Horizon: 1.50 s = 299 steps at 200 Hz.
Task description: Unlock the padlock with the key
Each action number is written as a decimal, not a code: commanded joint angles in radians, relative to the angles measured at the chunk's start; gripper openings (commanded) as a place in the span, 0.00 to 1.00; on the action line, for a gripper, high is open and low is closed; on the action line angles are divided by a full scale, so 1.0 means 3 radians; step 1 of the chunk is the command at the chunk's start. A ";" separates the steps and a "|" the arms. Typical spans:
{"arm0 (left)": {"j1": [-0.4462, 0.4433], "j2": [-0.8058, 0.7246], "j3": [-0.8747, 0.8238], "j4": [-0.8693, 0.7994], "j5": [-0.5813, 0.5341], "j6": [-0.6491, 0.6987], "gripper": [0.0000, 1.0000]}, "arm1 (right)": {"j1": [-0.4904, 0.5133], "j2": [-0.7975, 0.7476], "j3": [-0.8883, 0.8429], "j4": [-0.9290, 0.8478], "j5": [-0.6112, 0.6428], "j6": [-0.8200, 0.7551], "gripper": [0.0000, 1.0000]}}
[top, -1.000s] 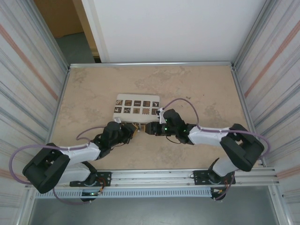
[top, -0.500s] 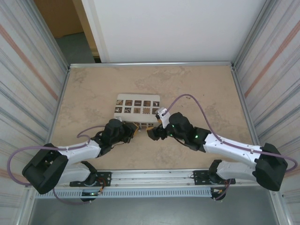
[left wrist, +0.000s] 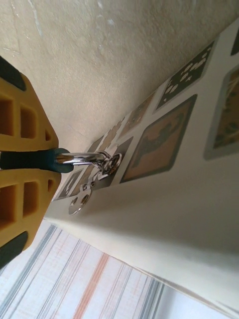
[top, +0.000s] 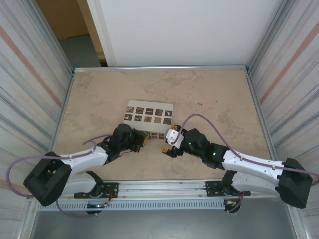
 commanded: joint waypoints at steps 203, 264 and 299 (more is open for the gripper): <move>-0.0032 0.0028 0.0202 -0.0096 0.0146 -0.0172 0.00 | 0.0418 0.1655 0.0408 0.1159 0.0566 -0.0757 0.33; -0.0040 0.0034 0.0199 -0.0102 0.0149 -0.0171 0.00 | 0.0425 0.1736 0.0467 0.1188 0.0600 -0.0762 0.23; -0.0041 0.0041 0.0196 -0.0097 0.0143 -0.0175 0.00 | 0.0433 0.1801 0.0503 0.1188 0.0616 -0.0762 0.19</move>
